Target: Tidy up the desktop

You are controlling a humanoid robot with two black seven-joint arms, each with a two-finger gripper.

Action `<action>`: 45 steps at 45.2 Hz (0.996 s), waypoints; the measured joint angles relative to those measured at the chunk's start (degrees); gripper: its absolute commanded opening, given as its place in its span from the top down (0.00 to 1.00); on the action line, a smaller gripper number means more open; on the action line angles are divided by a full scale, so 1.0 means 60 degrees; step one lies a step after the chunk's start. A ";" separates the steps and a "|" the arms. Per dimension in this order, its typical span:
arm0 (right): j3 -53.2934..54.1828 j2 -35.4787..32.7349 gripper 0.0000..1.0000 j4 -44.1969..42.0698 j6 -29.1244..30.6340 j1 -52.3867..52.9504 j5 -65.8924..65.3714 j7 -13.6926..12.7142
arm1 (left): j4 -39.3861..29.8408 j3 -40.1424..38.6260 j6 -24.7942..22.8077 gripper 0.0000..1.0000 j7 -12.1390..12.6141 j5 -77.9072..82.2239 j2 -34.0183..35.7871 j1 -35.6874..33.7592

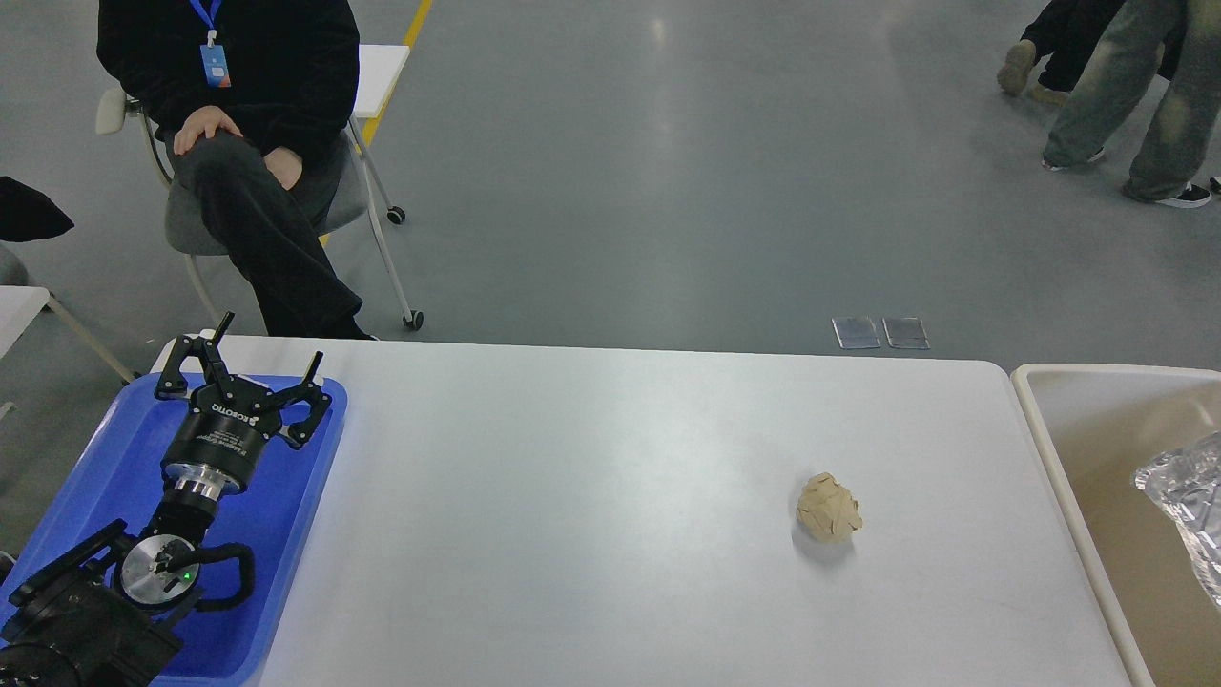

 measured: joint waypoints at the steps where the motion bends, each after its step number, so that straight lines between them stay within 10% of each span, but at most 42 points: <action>1: 0.0017 0.0000 0.50 -0.0003 -0.0001 -0.0001 -0.0007 0.0000 | 0.0000 0.0000 0.0000 0.01 0.0001 0.0000 0.0000 0.0000; 9: 0.0130 -0.0051 0.01 -0.0018 -0.0003 0.0019 -0.0043 0.0008 | 0.0000 0.0000 0.0000 0.01 0.0003 -0.0001 0.0000 0.0000; 33: 0.2201 -0.0485 0.00 0.0584 0.0111 0.0143 -0.0106 -0.0041 | 0.0000 0.0000 0.0000 0.01 0.0002 -0.0002 0.0000 -0.0012; 45: 0.2154 -0.2074 0.00 0.3225 0.0141 0.0922 -0.1423 -0.0063 | 0.0000 0.0000 0.0000 0.01 0.0003 0.0002 0.0000 -0.0016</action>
